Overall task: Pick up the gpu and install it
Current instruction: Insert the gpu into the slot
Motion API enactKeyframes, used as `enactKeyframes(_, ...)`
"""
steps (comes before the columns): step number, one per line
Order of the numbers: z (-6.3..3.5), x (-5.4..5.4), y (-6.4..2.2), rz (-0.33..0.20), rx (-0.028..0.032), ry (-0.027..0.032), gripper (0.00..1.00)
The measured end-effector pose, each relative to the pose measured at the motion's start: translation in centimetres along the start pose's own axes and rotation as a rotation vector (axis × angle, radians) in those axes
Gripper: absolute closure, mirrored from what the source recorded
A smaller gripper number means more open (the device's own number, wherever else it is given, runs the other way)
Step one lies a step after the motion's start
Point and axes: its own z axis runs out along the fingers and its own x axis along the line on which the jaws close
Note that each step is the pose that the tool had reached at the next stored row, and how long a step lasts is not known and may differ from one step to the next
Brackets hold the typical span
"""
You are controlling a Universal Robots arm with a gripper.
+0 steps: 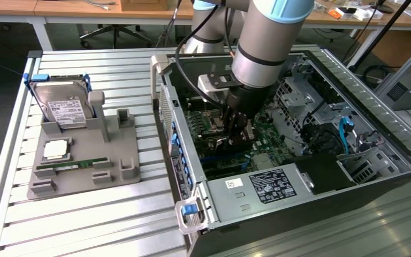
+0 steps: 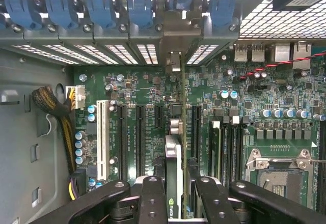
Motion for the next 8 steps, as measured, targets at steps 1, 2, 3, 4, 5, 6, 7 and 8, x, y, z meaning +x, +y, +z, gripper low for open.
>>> enactKeyframes(1, 0.00, 0.00, 0.00, 0.000, -0.0001, 0.0001, 0.73)
enactKeyframes(2, 0.02, -0.01, -0.02, 0.000, -0.0003, 0.0002, 0.73)
enactKeyframes(3, 0.03, -0.01, -0.04, 0.000, -0.0003, 0.0001, 0.73)
enactKeyframes(4, 0.07, 0.00, -0.05, 0.000, -0.0003, -0.0001, 0.73)
enactKeyframes(5, 0.09, 0.00, -0.06, 0.000, -0.0005, 0.0001, 0.73)
enactKeyframes(6, 0.11, 0.00, -0.06, 0.000, -0.0005, 0.0001, 0.73)
enactKeyframes(7, 0.13, 0.00, -0.07, 0.000, -0.0004, 0.0000, 0.73)
enactKeyframes(8, 0.14, 0.00, -0.07, 0.000, -0.0004, 0.0000, 0.73)
